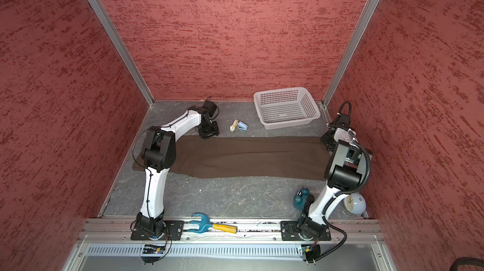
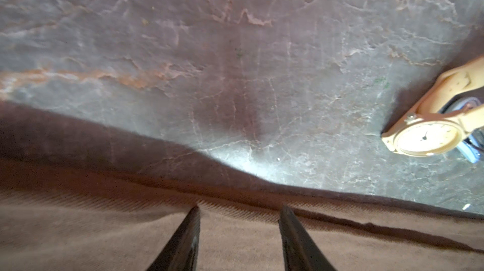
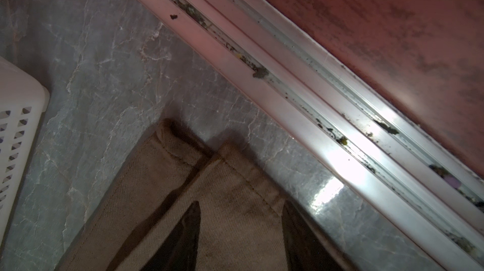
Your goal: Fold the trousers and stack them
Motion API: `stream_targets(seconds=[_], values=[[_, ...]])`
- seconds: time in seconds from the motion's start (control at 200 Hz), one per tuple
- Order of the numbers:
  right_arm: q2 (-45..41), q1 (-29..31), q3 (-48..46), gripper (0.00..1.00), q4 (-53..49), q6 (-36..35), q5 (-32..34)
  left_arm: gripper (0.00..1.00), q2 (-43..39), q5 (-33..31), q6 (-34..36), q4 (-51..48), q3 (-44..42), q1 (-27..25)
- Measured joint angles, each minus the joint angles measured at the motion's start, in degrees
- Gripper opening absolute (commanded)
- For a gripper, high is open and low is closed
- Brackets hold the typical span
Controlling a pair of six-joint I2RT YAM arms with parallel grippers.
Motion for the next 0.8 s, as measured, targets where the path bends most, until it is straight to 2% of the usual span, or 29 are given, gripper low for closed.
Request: stream_targets(seconds=[0.08,0.135,0.23,0.301,0.801], values=[[0.0,0.0,-0.1,0.52,0.0,0.0,0.0,0.48,1.6,0.4,0.0,-0.8,0.8,-0.1],[0.0,0.0,-0.3,0.52,0.1,0.0,0.0,0.41,2.1,0.4,0.0,-1.3,1.5,-0.1],[0.0,0.0,-0.5,0.52,0.2,0.0,0.1,0.24,2.2,0.6,-0.3,-2.0,1.7,-0.3],[0.0,0.0,-0.7,0.52,0.3,0.0,0.1,0.00,2.5,0.4,-0.3,-2.5,1.8,-0.3],[0.6,-0.1,-2.3,0.57,1.8,-0.6,0.0,0.00,2.5,0.5,-0.5,-3.8,2.7,-0.5]])
